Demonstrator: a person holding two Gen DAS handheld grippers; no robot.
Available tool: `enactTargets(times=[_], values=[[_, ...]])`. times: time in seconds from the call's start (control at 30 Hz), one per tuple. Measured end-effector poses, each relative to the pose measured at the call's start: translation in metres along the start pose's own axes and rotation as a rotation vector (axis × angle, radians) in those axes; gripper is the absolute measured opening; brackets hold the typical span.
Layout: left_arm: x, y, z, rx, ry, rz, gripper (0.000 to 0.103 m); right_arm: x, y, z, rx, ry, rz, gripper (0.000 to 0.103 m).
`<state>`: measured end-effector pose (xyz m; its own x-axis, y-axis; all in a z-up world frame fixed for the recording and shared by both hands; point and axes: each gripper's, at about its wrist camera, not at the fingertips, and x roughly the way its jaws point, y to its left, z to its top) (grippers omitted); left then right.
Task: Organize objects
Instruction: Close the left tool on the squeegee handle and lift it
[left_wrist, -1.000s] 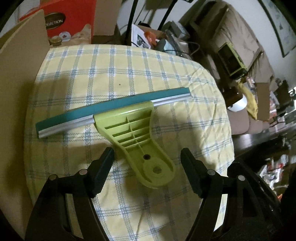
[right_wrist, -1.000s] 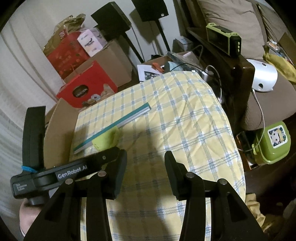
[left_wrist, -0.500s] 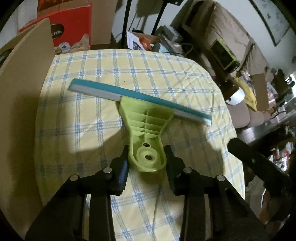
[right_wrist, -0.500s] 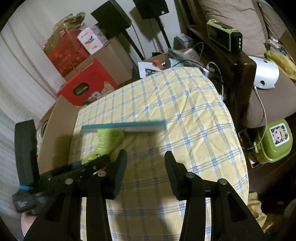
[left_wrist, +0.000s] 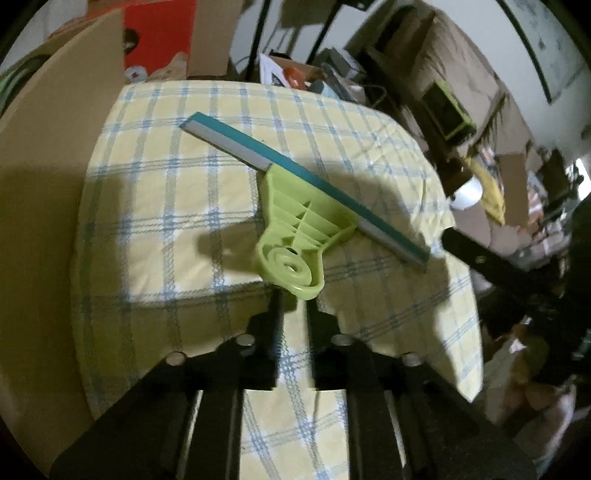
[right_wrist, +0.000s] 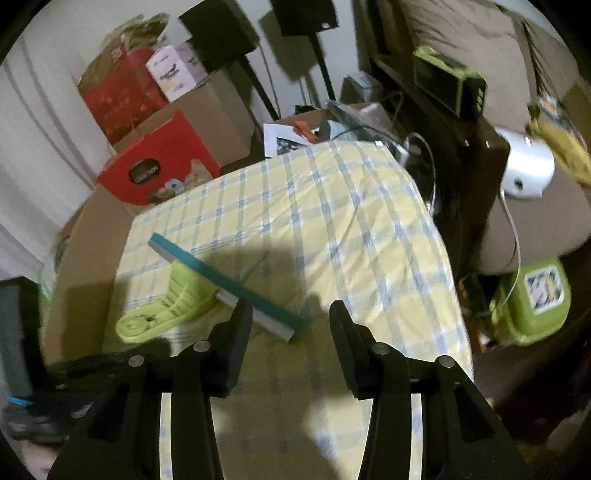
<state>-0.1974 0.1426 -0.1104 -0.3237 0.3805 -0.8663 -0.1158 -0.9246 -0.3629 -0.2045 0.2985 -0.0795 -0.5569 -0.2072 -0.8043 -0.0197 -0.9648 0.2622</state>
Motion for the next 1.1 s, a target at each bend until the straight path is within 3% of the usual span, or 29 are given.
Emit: enactTargets(times=[0.03, 0.1, 0.2, 0.3, 0.37, 0.53, 0.67, 1.1], values=[[-0.005, 0.003, 0.001, -0.027, -0.012, -0.026, 0.037, 0.004, -0.001, 0.001, -0.006, 0.005, 0.002, 0.045], [-0.014, 0.009, 0.004, -0.071, -0.041, -0.059, 0.053, 0.011, -0.001, 0.003, -0.011, 0.018, 0.006, 0.045], [-0.018, 0.018, 0.011, -0.140, -0.056, -0.115, 0.058, 0.018, 0.002, 0.003, -0.015, 0.031, 0.021, 0.045], [-0.010, 0.021, 0.017, -0.160, -0.037, -0.130, 0.054, 0.022, 0.006, 0.000, -0.015, 0.041, 0.030, 0.045], [-0.004, 0.023, 0.019, -0.181, -0.019, -0.144, 0.046, 0.023, 0.008, -0.002, -0.020, 0.043, 0.034, 0.045], [0.011, 0.027, 0.019, -0.225, 0.005, -0.202, 0.015, 0.028, 0.010, -0.005, -0.024, 0.059, 0.037, 0.045], [0.011, 0.034, 0.021, -0.268, -0.021, -0.227, 0.014, 0.028, 0.009, -0.009, -0.026, 0.064, 0.047, 0.045], [-0.016, 0.016, 0.025, -0.182, -0.066, -0.229, 0.009, 0.020, 0.026, -0.026, -0.138, 0.080, 0.098, 0.045]])
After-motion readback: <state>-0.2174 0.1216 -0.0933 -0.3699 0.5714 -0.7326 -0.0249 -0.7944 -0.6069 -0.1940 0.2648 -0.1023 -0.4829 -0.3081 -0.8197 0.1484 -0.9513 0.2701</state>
